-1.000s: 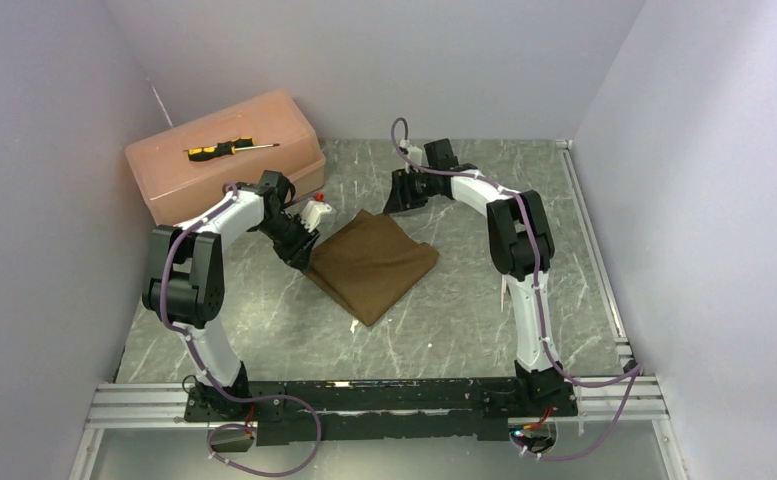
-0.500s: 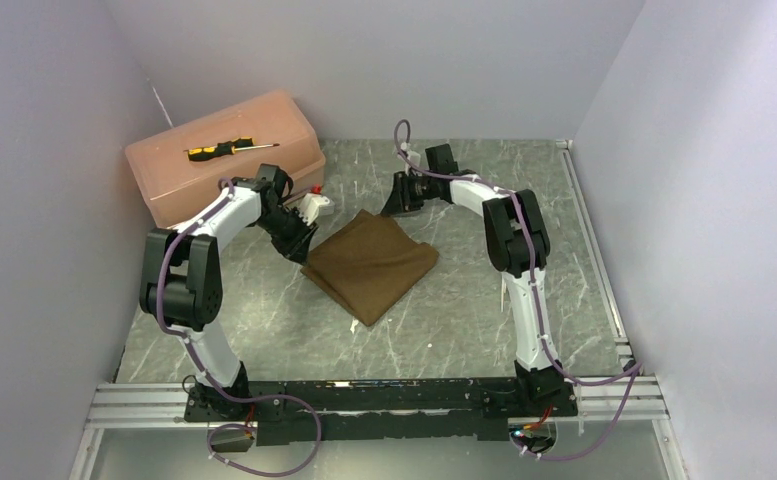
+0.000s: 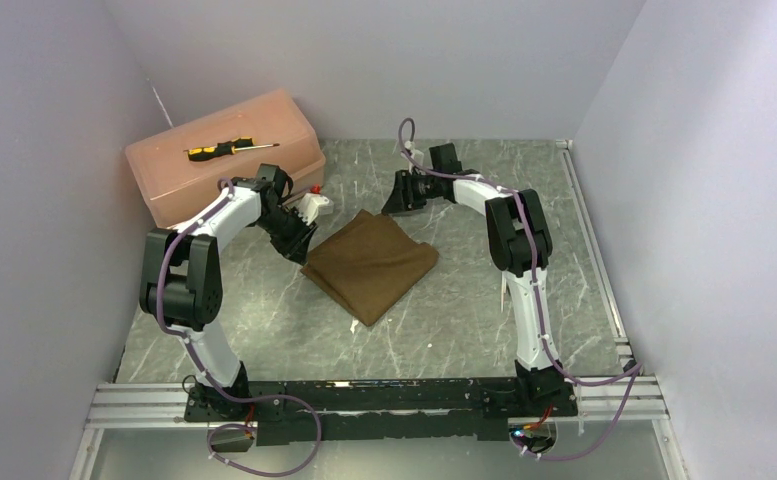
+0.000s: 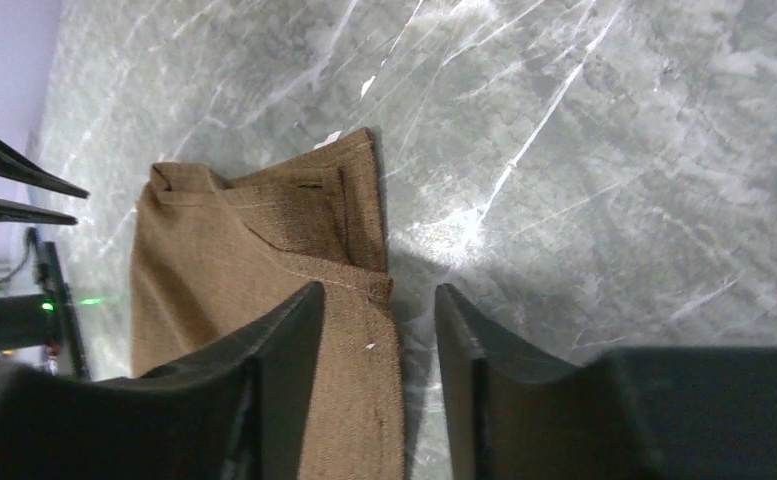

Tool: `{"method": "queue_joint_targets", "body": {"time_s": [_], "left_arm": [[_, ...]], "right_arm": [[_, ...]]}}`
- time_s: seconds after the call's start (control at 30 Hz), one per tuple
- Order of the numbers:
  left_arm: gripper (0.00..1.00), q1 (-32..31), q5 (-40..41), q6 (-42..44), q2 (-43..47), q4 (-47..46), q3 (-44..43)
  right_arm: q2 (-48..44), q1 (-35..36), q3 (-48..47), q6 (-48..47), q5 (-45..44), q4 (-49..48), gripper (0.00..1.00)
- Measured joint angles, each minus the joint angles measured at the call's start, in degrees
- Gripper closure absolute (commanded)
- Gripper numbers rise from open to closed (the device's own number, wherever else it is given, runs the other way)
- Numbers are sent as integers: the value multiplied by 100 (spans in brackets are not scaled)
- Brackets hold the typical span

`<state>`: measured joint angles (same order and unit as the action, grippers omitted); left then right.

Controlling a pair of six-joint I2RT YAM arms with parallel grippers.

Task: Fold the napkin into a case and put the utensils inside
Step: Pick up the top corner of the square-folded napkin from the center of the board.

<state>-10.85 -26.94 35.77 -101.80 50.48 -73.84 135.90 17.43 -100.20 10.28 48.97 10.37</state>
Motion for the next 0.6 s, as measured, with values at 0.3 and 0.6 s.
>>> {"method": "queue_joint_targets", "body": {"time_s": [0.3, 0.6], "left_arm": [[71, 0, 31, 2, 0, 7, 0], [71, 0, 138, 11, 0, 7, 0]], "right_arm": [[0, 15, -4, -131, -35, 133, 58], [0, 15, -2, -7, 391, 28, 79]]}}
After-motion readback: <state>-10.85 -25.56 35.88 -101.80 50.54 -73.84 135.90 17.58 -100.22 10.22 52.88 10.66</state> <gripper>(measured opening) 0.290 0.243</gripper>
